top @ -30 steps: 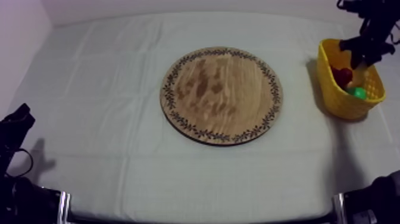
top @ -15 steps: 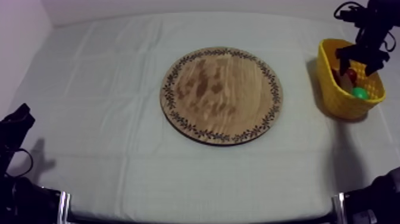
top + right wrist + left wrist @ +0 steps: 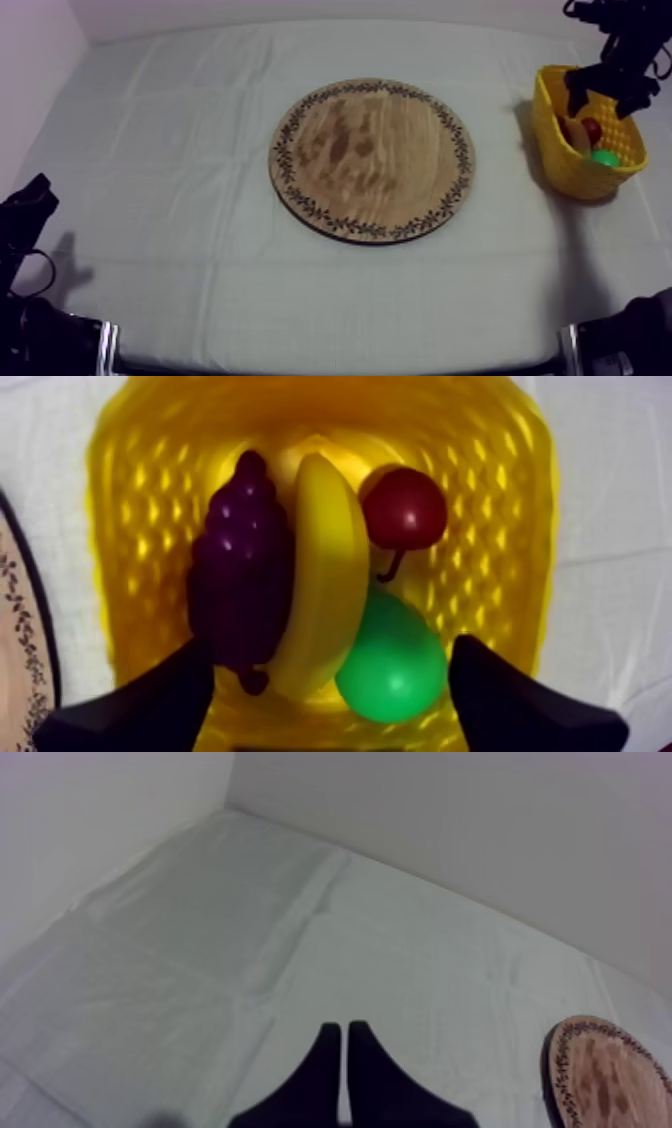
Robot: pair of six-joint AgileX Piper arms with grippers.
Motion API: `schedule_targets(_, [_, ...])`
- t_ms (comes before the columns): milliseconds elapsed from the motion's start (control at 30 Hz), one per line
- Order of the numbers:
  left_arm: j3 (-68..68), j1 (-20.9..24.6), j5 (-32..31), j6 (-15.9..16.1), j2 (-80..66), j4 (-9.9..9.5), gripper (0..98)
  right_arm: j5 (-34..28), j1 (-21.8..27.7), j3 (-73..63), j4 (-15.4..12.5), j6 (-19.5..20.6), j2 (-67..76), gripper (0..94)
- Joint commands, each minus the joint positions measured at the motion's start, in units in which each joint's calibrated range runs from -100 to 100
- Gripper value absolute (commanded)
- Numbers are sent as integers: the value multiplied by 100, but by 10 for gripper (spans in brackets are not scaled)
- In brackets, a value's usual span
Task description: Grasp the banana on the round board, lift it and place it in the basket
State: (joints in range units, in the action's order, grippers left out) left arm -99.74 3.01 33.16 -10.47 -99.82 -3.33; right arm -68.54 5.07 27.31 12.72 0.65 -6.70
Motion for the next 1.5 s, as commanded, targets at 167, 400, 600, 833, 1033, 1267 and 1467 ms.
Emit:
schedule_targets(167, [-3,-1,-1,0,0,3,1,58,-46,505,-204,-175,1169,675])
schedule_targets(400, [-3,-1,-1,0,0,3,1,266,-173,1554,-256,-168,2578,561])
schedule_targets(600, [-3,-1,-1,0,0,3,1,599,-261,2426,-285,-128,3768,413])
schedule_targets(833, [-3,-1,-1,0,0,3,1,1016,-363,3513,-388,-254,5267,248])
schedule_targets(1033, [-3,-1,-1,0,0,3,1,1437,-423,4596,-464,-368,6679,136])
schedule_targets(1267, [-3,-1,-1,0,0,3,1,1904,-404,5813,-751,-866,8258,30])
schedule_targets(1467, [-3,-1,-1,0,0,3,1,2004,-371,6383,-1095,-1371,9203,8])
